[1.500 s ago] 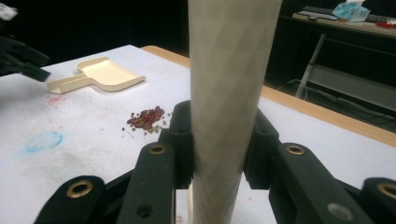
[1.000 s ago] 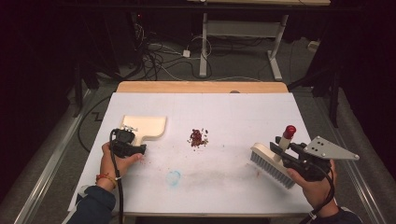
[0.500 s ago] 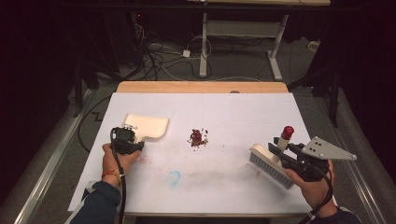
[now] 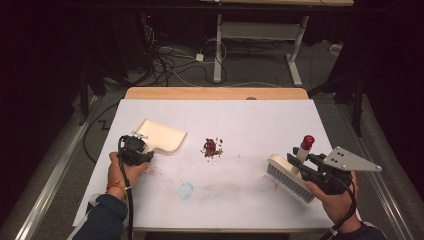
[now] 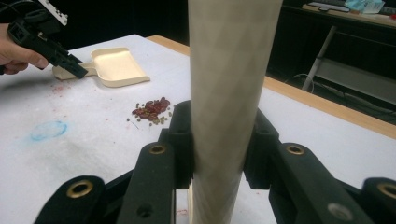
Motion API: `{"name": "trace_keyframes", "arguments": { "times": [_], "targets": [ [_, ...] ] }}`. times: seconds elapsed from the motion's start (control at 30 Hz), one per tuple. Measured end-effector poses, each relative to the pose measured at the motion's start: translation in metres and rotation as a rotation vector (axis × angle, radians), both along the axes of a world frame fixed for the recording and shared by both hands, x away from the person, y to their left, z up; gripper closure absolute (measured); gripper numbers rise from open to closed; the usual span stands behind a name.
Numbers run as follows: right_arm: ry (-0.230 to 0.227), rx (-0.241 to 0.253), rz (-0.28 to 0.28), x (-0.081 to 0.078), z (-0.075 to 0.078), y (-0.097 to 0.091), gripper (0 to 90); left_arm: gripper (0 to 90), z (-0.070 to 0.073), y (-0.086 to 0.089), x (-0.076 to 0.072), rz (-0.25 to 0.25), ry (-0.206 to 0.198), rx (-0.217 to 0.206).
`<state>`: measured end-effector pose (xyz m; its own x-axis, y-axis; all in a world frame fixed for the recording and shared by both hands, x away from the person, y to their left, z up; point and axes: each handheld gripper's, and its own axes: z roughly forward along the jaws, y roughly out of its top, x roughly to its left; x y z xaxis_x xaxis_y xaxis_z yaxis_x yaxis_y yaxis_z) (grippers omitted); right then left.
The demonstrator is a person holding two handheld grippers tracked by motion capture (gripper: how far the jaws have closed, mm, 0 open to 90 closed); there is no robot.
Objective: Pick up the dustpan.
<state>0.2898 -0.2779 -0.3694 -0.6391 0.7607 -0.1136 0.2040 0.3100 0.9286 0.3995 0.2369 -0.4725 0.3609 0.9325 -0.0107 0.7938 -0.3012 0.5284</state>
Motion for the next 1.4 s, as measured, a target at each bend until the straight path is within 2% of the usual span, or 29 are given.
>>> {"name": "trace_keyframes", "arguments": {
  "times": [0.4,0.47,0.6,0.7,0.83,1.07,1.17,1.4],
  "targets": [
    [-0.005,0.004,-0.008,0.000,0.000,-0.002,69.7,64.1,0.013,0.003,-0.007,-0.021,-0.034,0.015],
    [-0.006,0.005,-0.008,0.000,0.000,-0.003,69.7,64.1,0.015,0.004,-0.009,-0.024,-0.042,0.003],
    [-0.009,0.006,-0.008,0.000,0.001,-0.003,69.7,64.1,0.020,0.004,-0.014,-0.038,-0.059,0.006],
    [-0.009,0.015,-0.006,-0.001,0.002,-0.004,69.7,64.1,0.023,0.004,-0.021,-0.063,-0.069,0.007],
    [-0.013,0.017,-0.006,-0.001,0.002,-0.004,69.7,64.1,0.027,0.005,-0.032,-0.099,-0.096,0.042],
    [-0.017,0.018,-0.005,-0.001,0.004,-0.004,69.7,64.1,0.039,0.005,-0.047,-0.137,-0.130,0.015],
    [-0.016,0.017,-0.007,-0.001,0.004,-0.004,69.7,64.1,0.043,0.001,-0.055,-0.168,-0.140,0.020],
    [-0.016,0.021,-0.013,0.000,0.005,-0.004,69.7,64.1,0.044,-0.003,-0.070,-0.220,-0.145,0.013]
  ]
}}
